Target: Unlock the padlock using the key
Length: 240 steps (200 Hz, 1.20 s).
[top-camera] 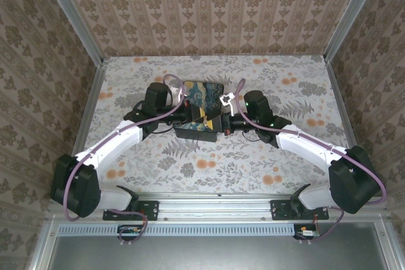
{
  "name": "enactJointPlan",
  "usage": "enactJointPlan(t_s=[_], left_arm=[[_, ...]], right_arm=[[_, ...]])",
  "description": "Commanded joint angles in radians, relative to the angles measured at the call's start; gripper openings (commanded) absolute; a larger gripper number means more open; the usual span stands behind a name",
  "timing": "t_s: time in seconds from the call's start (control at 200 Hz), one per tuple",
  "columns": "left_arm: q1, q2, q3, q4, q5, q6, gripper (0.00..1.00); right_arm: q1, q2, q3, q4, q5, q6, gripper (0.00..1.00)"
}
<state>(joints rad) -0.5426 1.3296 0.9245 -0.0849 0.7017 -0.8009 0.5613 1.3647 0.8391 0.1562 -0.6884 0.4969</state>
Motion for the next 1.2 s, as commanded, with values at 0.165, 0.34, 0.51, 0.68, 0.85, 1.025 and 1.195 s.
enactJointPlan(t_s=[0.165,0.34,0.51,0.68,0.85,1.025,1.195], left_arm=[[0.000,0.002,0.025,-0.077,-0.015,0.036,0.00],[0.004,0.000,0.031,-0.100,-0.034,0.042,0.00],[0.004,0.002,0.046,-0.128,-0.053,0.045,0.00],[0.004,0.008,0.057,-0.156,-0.095,0.028,0.00],[0.009,0.009,0.072,-0.225,-0.169,-0.048,0.00],[0.009,0.008,0.073,-0.267,-0.209,-0.163,0.00],[0.010,0.005,0.086,-0.282,-0.220,-0.192,0.00]], right_arm=[[0.006,-0.023,0.006,0.005,0.028,-0.004,0.04],[0.002,-0.040,0.000,-0.050,0.065,-0.031,0.19],[-0.007,-0.087,-0.011,-0.100,0.117,-0.067,0.32],[0.010,-0.089,0.001,-0.101,0.139,-0.099,0.36],[0.099,-0.082,0.036,-0.149,0.272,-0.220,0.46],[0.205,-0.077,0.019,-0.099,0.573,-0.386,0.48],[0.262,-0.041,0.013,-0.004,0.736,-0.525,0.47]])
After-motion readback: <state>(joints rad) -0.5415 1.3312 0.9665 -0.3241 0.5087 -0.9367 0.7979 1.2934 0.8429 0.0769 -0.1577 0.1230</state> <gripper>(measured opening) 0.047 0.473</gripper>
